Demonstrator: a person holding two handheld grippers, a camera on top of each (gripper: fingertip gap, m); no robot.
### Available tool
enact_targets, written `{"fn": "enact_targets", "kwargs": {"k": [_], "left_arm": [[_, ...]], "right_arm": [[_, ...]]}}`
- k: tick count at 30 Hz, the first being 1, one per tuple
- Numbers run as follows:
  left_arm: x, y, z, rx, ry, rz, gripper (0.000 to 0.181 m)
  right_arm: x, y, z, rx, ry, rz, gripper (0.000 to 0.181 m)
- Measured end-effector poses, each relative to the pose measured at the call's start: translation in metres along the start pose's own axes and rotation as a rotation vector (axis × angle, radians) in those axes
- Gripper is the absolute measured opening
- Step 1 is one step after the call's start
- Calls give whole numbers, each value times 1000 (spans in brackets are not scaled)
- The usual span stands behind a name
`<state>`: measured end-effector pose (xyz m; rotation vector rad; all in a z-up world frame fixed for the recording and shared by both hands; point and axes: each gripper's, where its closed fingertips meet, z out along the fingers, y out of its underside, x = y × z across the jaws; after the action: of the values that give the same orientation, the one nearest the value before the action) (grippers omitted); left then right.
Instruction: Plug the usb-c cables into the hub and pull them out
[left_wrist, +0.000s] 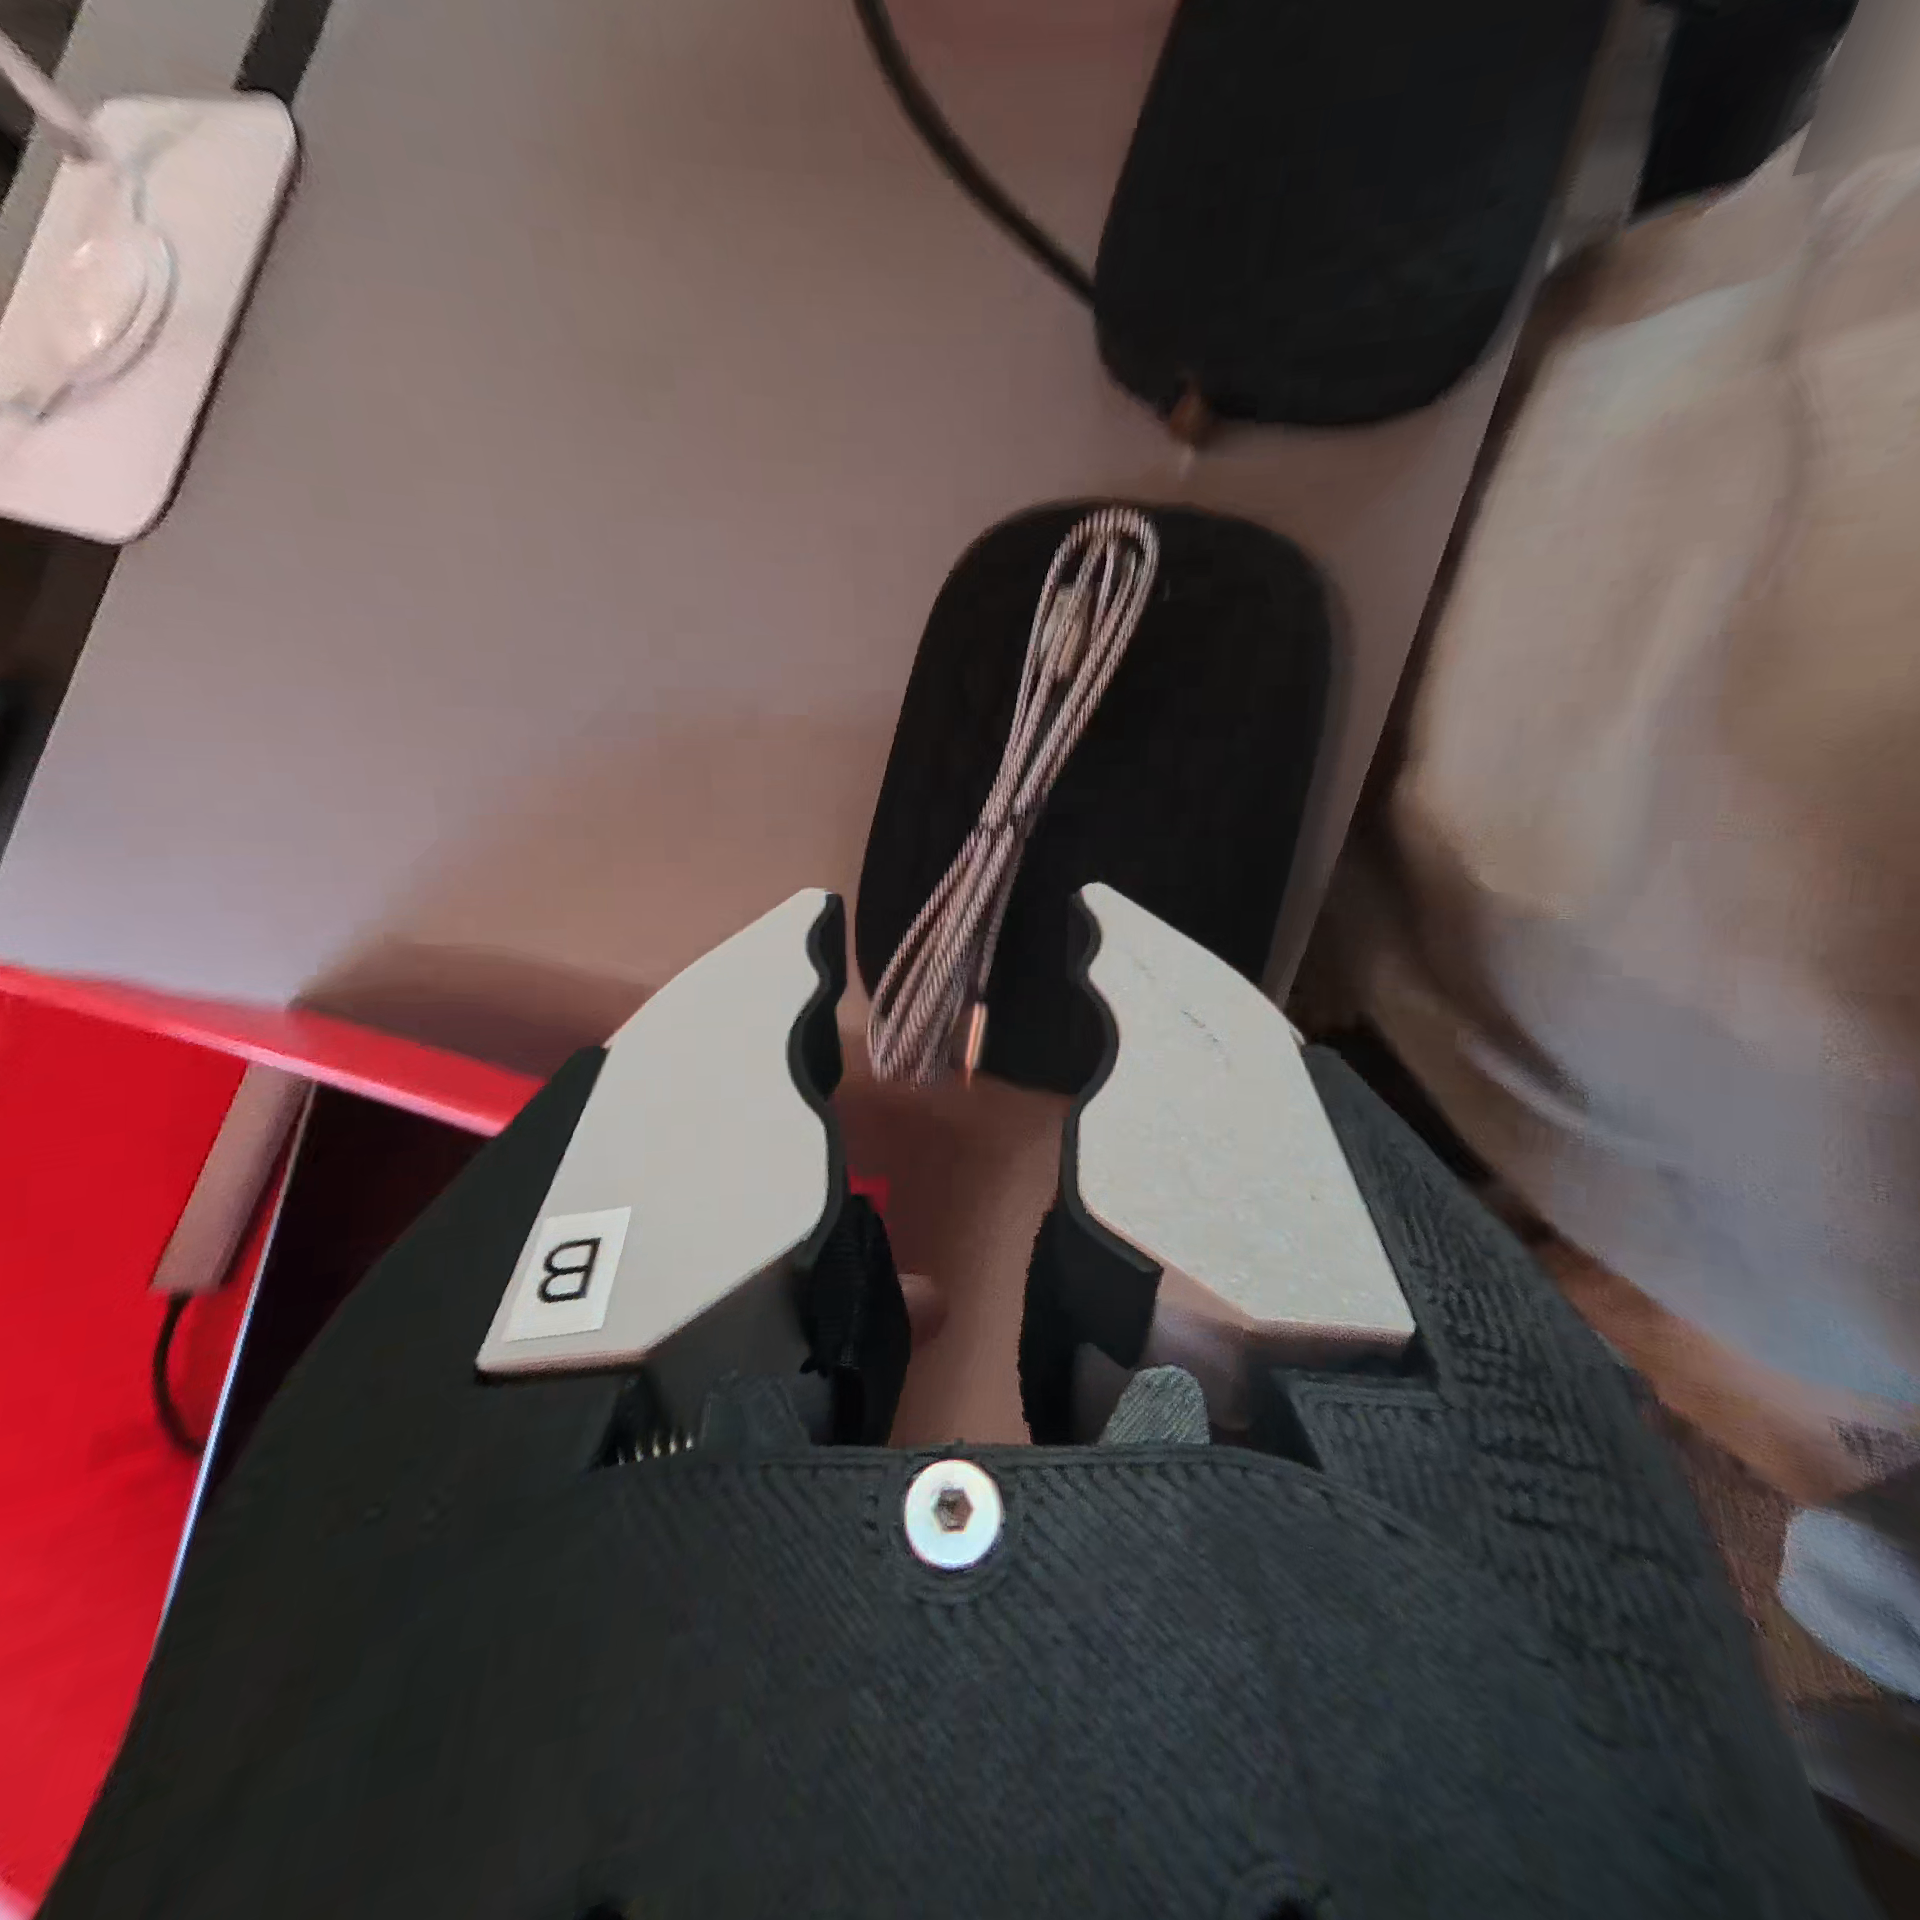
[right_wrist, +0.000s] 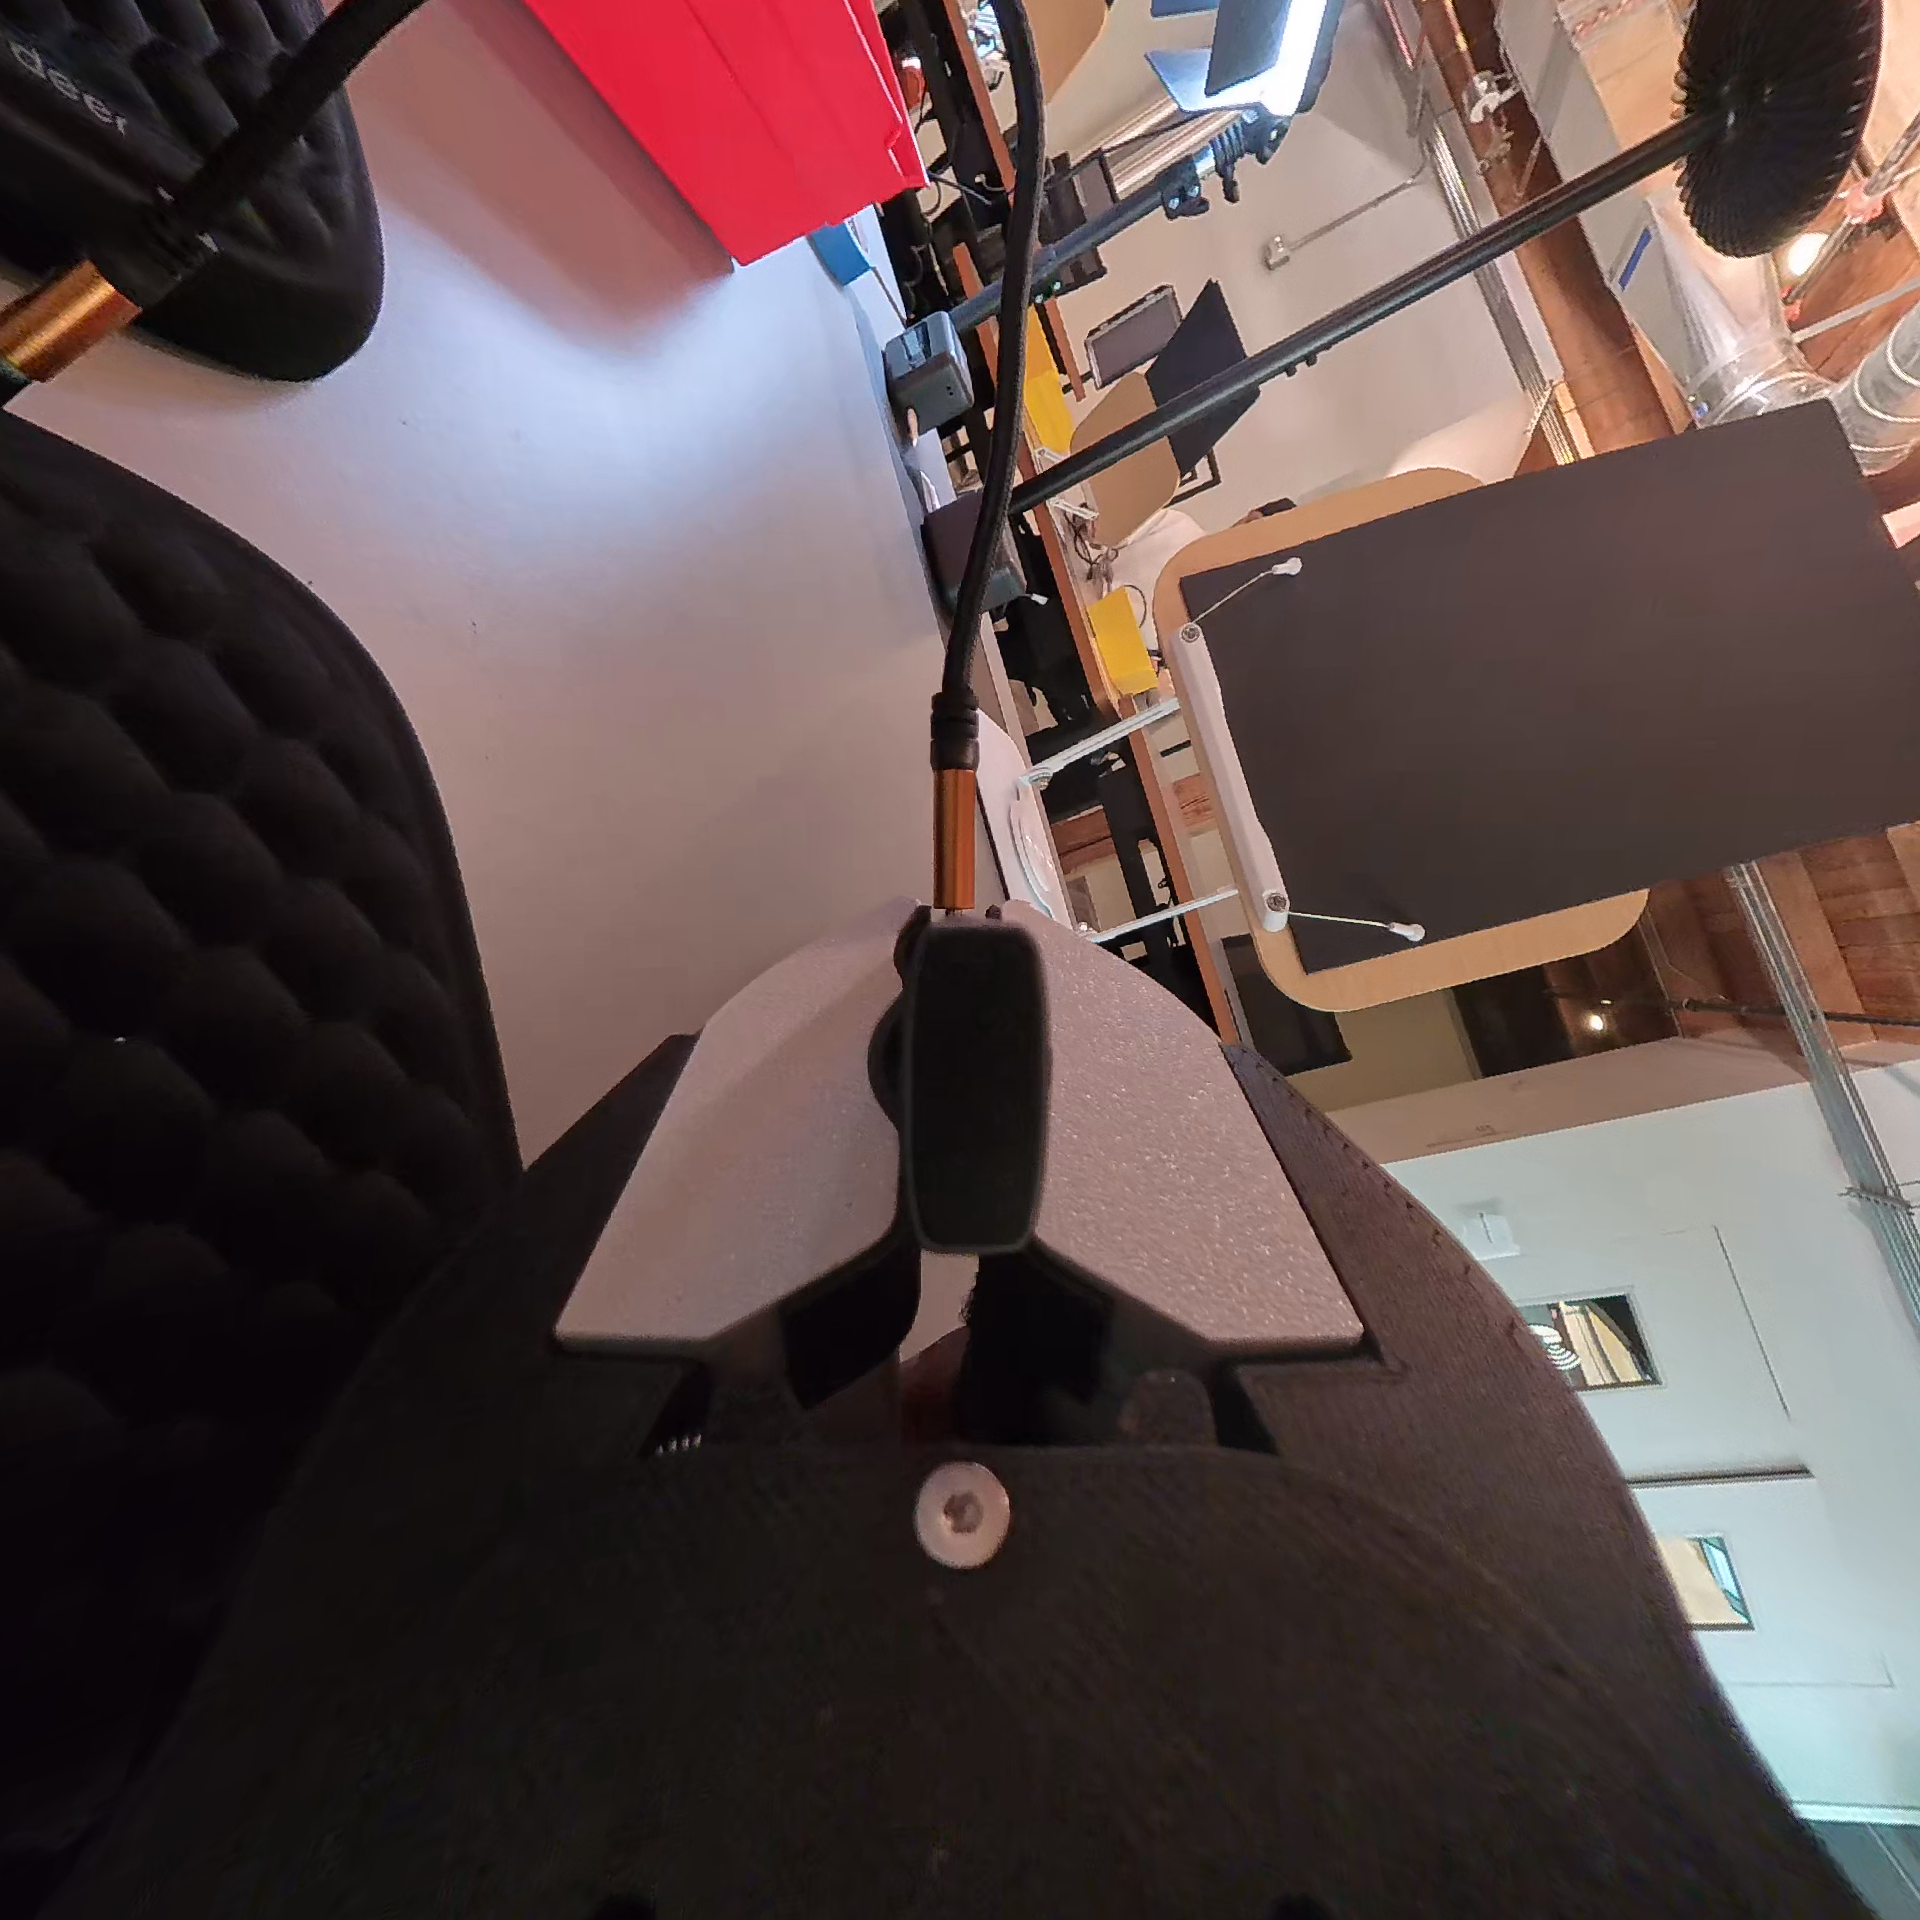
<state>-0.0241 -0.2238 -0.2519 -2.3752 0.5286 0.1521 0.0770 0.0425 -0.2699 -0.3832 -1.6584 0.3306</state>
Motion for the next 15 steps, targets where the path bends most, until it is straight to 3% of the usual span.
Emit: {"fn": "enact_targets", "kwargs": {"k": [4, 7, 15], "left_arm": [[17, 33, 8, -167, 44, 5, 20], [21, 53, 17, -264, 17, 20, 20], [10, 65, 46, -220, -150, 102, 18]], "right_arm": [[-2, -2, 2, 0, -5, -6, 10], [-1, -3, 1, -4, -1, -11, 10], [1, -1, 0, -10, 7, -5, 10]]}}
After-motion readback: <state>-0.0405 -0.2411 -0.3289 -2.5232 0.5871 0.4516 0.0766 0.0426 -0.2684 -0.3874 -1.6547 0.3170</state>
